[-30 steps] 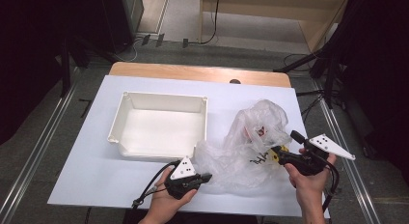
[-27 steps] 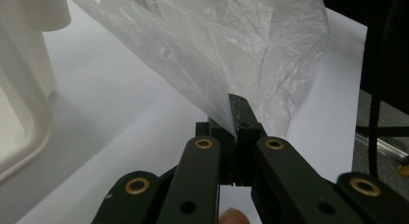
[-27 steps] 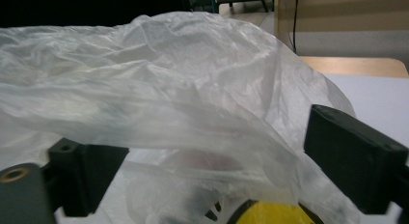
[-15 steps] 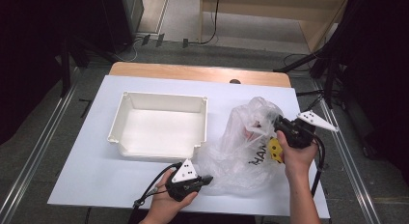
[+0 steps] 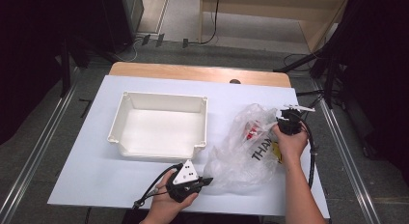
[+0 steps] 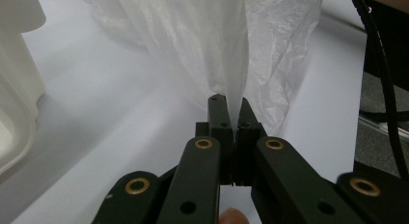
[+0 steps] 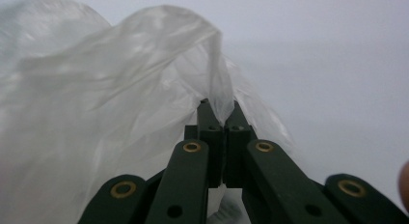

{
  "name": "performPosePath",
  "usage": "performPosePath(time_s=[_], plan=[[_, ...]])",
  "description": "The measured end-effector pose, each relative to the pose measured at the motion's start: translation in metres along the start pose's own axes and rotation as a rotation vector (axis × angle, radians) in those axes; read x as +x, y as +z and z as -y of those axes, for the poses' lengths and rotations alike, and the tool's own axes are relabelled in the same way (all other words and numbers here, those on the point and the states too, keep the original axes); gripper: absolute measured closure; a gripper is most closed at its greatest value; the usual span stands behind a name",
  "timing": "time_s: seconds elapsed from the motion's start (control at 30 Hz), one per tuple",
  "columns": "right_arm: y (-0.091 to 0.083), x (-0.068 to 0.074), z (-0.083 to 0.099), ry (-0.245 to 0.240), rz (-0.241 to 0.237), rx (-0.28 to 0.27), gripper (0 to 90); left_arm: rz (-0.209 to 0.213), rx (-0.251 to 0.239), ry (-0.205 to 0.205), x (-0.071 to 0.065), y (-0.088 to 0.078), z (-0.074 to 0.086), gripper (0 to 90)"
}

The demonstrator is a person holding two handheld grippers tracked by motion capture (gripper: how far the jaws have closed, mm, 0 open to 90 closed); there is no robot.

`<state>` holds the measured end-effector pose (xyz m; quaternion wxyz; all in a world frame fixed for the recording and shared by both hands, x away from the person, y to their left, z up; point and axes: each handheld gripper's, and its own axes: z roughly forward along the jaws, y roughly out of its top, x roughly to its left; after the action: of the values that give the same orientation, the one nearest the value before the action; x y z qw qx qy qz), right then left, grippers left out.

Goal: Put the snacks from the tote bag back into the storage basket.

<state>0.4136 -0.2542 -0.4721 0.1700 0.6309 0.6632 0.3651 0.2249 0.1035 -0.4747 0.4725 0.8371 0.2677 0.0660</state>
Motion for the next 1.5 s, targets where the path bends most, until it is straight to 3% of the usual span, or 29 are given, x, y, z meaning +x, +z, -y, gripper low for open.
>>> performPosePath(time_s=[0.03,0.13,0.17,0.23,0.27,0.3,0.33,0.37,0.47,0.5,0.57,0.6,0.77,0.8,0.83,0.97,1.0,1.07,1.1,1.17,1.3,1.37,1.47,1.5], plan=[[0.005,-0.005,0.006,-0.005,0.032,0.038,90.0,-0.004,0.006,0.007,0.000,0.000,0.000,90.0],[0.003,-0.009,0.009,0.016,0.018,0.015,82.3,-0.008,0.009,0.011,-0.001,0.001,0.000,90.0],[0.000,-0.009,0.010,0.032,0.018,0.007,73.8,-0.009,0.009,0.010,-0.001,0.001,0.000,89.7],[-0.009,-0.009,0.012,0.025,-0.036,-0.016,54.2,-0.006,0.002,0.002,0.000,0.000,0.000,83.7],[-0.014,-0.009,0.013,0.012,-0.044,-0.026,48.8,-0.006,-0.006,-0.003,0.001,-0.002,0.000,79.8],[-0.023,-0.007,0.015,0.002,-0.053,-0.046,44.1,-0.003,-0.018,-0.010,0.001,-0.003,0.000,73.6],[-0.037,-0.005,0.019,-0.004,-0.068,-0.074,37.6,0.010,-0.039,-0.018,0.003,-0.004,0.001,60.8],[-0.037,-0.005,0.019,-0.004,-0.068,-0.074,37.6,0.015,-0.058,-0.032,0.004,-0.006,0.001,60.8],[-0.065,-0.002,0.023,-0.011,-0.093,-0.141,32.0,0.014,-0.110,-0.072,0.008,-0.013,-0.003,47.7],[-0.083,0.001,0.025,-0.019,-0.119,-0.179,29.0,0.001,-0.143,-0.081,0.007,-0.018,-0.008,40.2],[-0.091,0.003,0.026,-0.031,-0.137,-0.194,28.3,-0.002,-0.163,-0.081,0.006,-0.021,-0.012,39.0],[-0.105,0.007,0.029,-0.027,-0.180,-0.215,25.3,-0.010,-0.196,-0.070,0.004,-0.027,-0.021,35.9],[-0.116,0.015,0.034,-0.010,-0.245,-0.224,23.0,-0.038,-0.233,-0.039,0.000,-0.030,-0.040,39.3],[-0.117,0.019,0.035,-0.014,-0.253,-0.214,22.3,-0.046,-0.231,-0.028,-0.001,-0.029,-0.043,47.5],[-0.118,0.028,0.037,-0.024,-0.271,-0.197,22.1,-0.029,-0.214,-0.006,-0.004,-0.025,-0.046,64.9],[-0.113,0.039,0.040,-0.039,-0.266,-0.187,24.6,0.012,-0.168,0.029,-0.010,-0.014,-0.044,79.4],[-0.109,0.041,0.041,-0.024,-0.259,-0.177,26.7,0.018,-0.151,0.041,-0.012,-0.010,-0.042,81.5],[-0.096,0.043,0.045,0.025,-0.256,-0.165,46.5,0.037,-0.126,0.062,-0.015,-0.003,-0.040,83.1],[-0.096,0.043,0.045,0.025,-0.256,-0.165,46.5,0.041,-0.120,0.073,-0.017,-0.001,-0.039,83.1],[-0.089,0.042,0.050,0.033,-0.249,-0.167,64.5,0.037,-0.098,0.090,-0.017,0.001,-0.036,83.4],[-0.086,0.039,0.056,0.034,-0.225,-0.165,84.0,0.024,-0.085,0.077,-0.012,0.004,-0.030,83.8],[-0.082,0.034,0.060,0.049,-0.202,-0.149,89.8,0.012,-0.067,0.073,-0.008,0.006,-0.026,85.2],[-0.067,0.026,0.067,0.051,-0.135,-0.064,90.0,-0.007,-0.027,0.073,-0.003,0.011,-0.019,88.8],[-0.067,0.026,0.067,0.051,-0.135,-0.064,90.0,-0.012,-0.014,0.073,-0.002,0.013,-0.017,88.8]])
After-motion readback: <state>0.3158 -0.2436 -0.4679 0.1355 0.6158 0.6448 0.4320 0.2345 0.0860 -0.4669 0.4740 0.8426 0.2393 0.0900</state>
